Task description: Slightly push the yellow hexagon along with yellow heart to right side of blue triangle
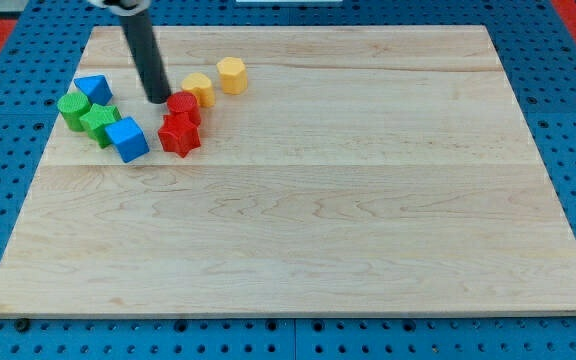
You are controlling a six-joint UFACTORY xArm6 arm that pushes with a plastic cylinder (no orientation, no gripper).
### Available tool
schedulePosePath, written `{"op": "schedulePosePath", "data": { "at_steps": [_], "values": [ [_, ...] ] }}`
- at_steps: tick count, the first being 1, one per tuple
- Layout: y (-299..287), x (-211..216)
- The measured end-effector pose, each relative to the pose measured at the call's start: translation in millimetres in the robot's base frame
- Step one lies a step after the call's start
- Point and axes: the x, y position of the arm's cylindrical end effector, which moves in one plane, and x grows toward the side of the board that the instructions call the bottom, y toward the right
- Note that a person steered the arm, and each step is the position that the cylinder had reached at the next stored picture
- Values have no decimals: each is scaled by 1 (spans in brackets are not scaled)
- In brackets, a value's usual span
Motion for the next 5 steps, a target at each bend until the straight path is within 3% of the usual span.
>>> {"op": "schedulePosePath", "data": {
  "at_steps": [3, 5],
  "values": [
    [29, 6],
    [31, -36]
  ]
}}
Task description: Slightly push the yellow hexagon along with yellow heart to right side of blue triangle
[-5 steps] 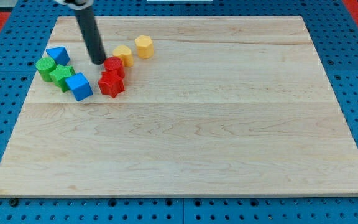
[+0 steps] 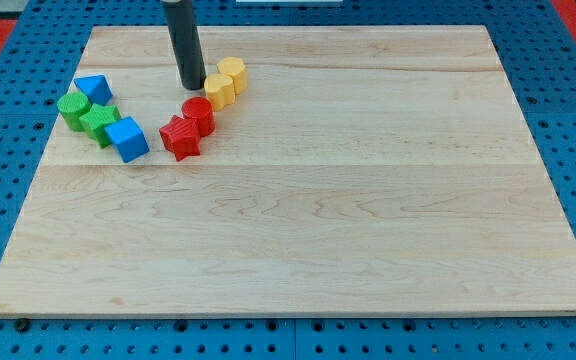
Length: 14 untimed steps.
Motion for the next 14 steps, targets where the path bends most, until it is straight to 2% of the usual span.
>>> {"op": "schedulePosePath", "data": {
  "at_steps": [1, 2, 3, 5, 6, 9, 14],
  "values": [
    [7, -21],
    [55, -21],
    [73, 5],
    [-49, 5],
    [-78, 18],
    [17, 32],
    [29, 79]
  ]
}}
